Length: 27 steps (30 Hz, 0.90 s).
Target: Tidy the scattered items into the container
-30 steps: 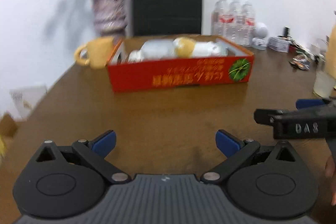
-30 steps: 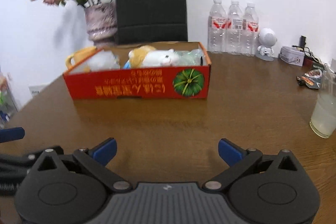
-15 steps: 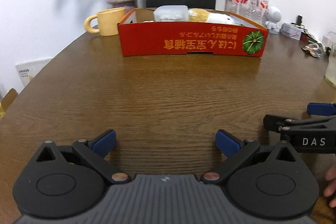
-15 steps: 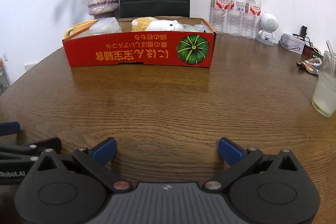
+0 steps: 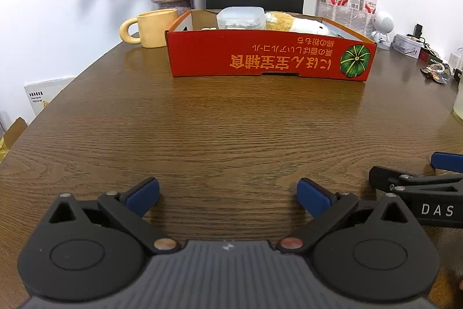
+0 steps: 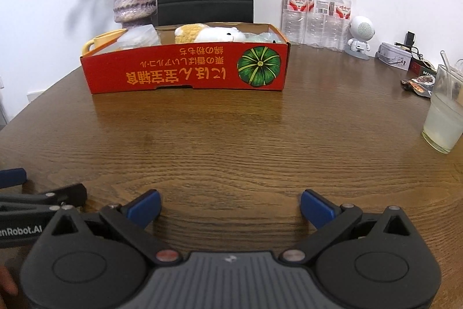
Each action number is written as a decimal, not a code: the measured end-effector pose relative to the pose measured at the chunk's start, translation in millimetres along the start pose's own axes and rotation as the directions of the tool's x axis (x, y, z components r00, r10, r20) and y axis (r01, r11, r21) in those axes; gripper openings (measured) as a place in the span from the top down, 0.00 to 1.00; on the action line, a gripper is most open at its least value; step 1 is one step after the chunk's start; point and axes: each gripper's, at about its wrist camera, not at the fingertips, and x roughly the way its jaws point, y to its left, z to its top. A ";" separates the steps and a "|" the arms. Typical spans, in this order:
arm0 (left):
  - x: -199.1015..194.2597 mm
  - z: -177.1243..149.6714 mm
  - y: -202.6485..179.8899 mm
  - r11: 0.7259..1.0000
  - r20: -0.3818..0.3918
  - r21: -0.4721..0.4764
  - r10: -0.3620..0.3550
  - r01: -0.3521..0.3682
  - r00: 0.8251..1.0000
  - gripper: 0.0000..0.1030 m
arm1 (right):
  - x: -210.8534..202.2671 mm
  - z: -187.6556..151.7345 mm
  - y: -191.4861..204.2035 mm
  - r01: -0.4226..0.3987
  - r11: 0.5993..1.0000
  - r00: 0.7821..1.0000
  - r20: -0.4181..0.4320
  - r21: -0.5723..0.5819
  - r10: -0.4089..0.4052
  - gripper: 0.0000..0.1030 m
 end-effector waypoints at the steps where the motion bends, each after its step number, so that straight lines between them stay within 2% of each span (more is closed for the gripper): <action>1: 0.2 0.1 0.1 1.000 0.000 0.000 0.000 0.000 1.000 0.00 | -0.1 -0.1 0.0 0.000 1.000 1.000 0.000 0.000 0.000 0.00; 27: 1.0 0.3 0.9 1.000 0.000 0.000 -0.004 0.004 1.000 0.00 | -0.1 0.3 0.5 0.001 1.000 1.000 -0.001 0.001 -0.001 0.00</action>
